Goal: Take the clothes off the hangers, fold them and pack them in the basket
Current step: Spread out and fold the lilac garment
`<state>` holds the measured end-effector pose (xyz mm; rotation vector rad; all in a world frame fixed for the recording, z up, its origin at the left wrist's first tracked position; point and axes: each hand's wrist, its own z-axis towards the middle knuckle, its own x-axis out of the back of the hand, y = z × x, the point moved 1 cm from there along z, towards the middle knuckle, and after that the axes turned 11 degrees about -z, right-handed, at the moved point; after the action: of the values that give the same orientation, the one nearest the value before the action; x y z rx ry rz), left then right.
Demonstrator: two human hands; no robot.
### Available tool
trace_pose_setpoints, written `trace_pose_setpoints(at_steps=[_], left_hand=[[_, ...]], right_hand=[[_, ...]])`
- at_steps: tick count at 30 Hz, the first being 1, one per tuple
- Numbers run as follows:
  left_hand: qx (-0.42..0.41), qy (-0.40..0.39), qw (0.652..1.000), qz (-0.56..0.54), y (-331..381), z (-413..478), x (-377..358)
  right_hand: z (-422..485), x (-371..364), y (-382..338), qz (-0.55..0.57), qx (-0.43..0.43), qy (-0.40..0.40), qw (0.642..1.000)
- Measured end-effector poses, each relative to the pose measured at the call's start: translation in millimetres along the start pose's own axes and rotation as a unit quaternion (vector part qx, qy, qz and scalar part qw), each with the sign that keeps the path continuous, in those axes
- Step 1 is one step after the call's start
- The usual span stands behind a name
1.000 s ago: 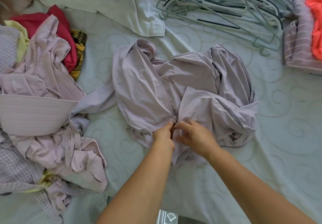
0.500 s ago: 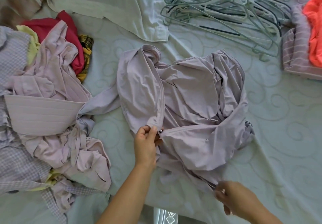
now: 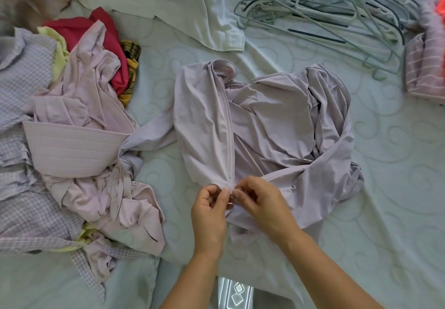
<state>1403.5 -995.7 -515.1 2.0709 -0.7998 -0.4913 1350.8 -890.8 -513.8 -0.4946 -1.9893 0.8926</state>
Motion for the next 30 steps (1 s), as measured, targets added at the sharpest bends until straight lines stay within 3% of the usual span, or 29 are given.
trace_pose_setpoints(at_steps=[3, 5, 7, 10, 13, 15, 17, 19, 21, 25, 30], left_hand=[[0.023, -0.024, 0.999, 0.006, -5, -6, -2], [0.024, -0.043, 0.998, 0.05, -6, -6, -6], [-0.037, -0.043, 0.99, 0.125, -7, -2, -7], [-0.151, -0.041, 0.969, 0.191, -7, 2, -2], [-0.204, -0.046, 0.962, 0.173, -4, -2, 3], [-0.161, -0.048, 0.979, 0.113, 2, -9, 3], [-0.067, -0.065, 0.994, 0.06, 4, -8, -2], [0.029, -0.073, 0.996, 0.04, 7, 1, -9], [0.095, -0.074, 0.993, -0.001, 12, 6, -16], [0.171, -0.076, 0.97, -0.154, 23, -1, -16], [0.21, -0.084, 0.962, -0.15, 27, 11, -11]], right_hand=[[1, -6, -4, 0.106, -0.077, -0.02, 0.991], [3, -11, -9, 0.235, -0.146, -0.024, 0.961], [4, -14, -13, 0.3, -0.181, -0.02, 0.936], [4, -18, -17, 0.276, -0.18, 0.0, 0.944], [11, -6, -14, 0.2, -0.194, 0.072, 0.958], [16, 10, -12, 0.199, -0.187, 0.08, 0.959], [15, 17, -19, 0.196, -0.147, 0.023, 0.969], [10, 13, -29, 0.175, -0.114, -0.028, 0.977], [6, 10, -35, 0.176, -0.102, -0.02, 0.979], [10, 16, -27, 0.149, -0.097, 0.029, 0.984], [6, 7, -20, 0.092, -0.046, 0.031, 0.994]])
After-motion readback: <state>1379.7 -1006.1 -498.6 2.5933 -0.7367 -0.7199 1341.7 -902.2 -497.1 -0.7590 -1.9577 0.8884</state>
